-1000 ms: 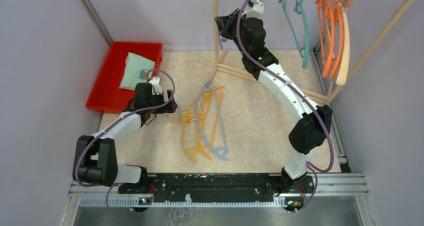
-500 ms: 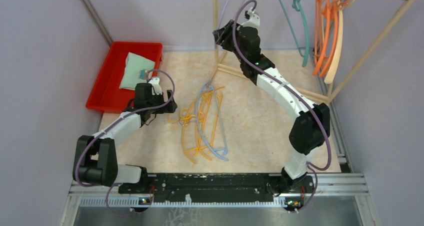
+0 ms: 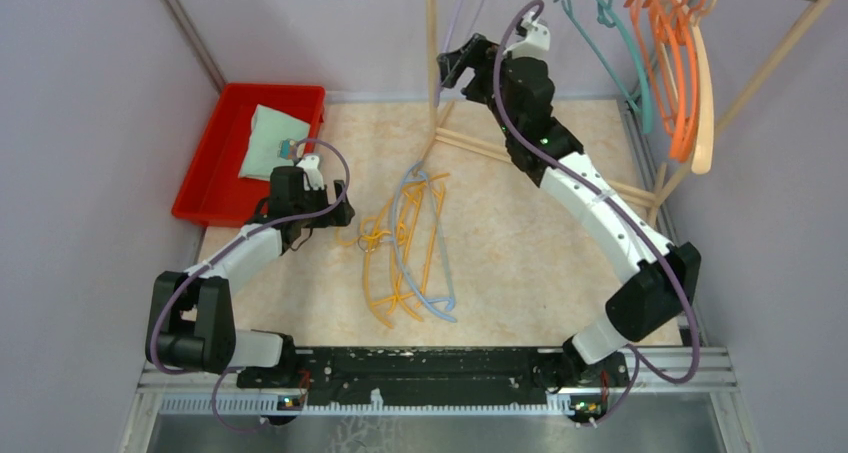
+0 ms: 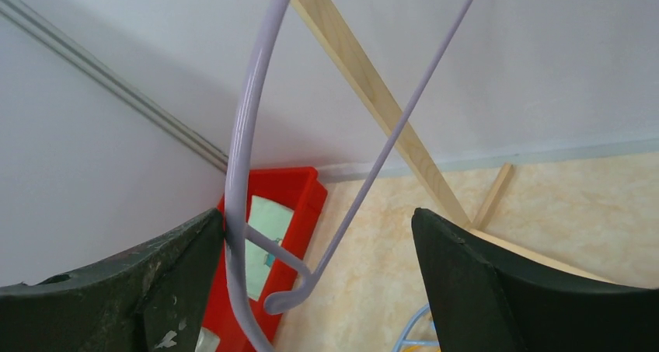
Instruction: Organize the hangers
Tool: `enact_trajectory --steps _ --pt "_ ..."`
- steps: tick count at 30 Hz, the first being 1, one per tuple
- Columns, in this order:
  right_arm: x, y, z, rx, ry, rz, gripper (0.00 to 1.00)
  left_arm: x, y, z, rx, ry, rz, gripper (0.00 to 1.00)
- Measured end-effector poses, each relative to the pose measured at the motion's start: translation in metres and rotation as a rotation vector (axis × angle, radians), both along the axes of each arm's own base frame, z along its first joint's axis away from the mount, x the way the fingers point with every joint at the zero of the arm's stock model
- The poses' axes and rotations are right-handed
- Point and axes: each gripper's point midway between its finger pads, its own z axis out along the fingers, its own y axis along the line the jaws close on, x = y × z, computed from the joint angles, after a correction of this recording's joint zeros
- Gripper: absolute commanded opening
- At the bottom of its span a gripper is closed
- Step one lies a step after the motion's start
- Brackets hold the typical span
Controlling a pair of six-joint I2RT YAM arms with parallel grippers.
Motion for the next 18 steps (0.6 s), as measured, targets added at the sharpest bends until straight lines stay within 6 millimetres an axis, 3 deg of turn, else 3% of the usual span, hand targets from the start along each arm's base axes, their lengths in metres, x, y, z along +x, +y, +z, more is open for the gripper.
enact_trajectory --steps 4,9,14,18 --pt "-0.024 -0.018 0.026 -0.026 -0.054 -0.011 0.9 0.0 0.0 0.0 0.0 0.0 0.001 1.0" --pt "-0.059 -0.038 0.037 -0.111 -0.085 -0.027 0.9 0.0 0.001 0.0 0.0 0.0 0.003 1.0" --pt "-0.092 -0.038 0.022 -0.259 -0.06 -0.001 0.88 0.0 0.001 0.0 -0.003 0.001 0.005 1.0" --pt "-0.116 -0.038 -0.014 -0.372 0.011 0.029 0.86 0.0 0.001 -0.001 -0.003 0.002 0.005 1.0"
